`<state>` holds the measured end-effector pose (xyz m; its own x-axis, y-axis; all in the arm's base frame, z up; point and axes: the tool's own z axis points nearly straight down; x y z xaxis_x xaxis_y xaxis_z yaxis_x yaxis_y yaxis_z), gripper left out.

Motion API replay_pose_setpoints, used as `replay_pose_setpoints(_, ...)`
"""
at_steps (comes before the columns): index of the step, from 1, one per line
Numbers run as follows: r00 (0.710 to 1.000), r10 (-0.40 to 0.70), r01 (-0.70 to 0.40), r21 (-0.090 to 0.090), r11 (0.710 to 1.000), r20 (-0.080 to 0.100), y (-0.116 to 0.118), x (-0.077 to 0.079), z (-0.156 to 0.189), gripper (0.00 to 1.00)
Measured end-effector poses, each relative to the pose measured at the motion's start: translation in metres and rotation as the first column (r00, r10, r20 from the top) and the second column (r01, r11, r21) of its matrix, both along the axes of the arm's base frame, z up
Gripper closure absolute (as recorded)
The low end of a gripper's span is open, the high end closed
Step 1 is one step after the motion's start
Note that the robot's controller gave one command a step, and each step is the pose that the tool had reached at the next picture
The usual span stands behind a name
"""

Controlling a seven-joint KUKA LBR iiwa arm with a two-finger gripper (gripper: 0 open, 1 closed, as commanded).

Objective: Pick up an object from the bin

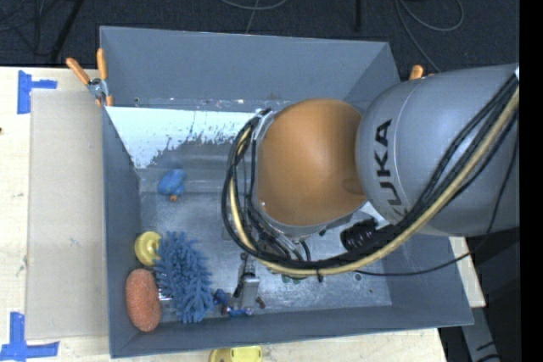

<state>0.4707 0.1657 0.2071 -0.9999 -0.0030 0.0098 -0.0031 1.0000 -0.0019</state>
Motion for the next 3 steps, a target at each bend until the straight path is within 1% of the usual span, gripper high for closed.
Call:
replay_pose_setpoints(1,1.000,-0.005,0.005,0.001,1.000,0.008,-0.001,0.002,0.004,0.00)
replay_pose_setpoints(2,0.998,0.060,-0.060,0.004,0.998,0.014,-0.037,0.014,-0.037,0.00)
replay_pose_setpoints(3,0.998,0.069,-0.069,-0.002,0.998,0.006,-0.052,0.018,-0.074,0.00)
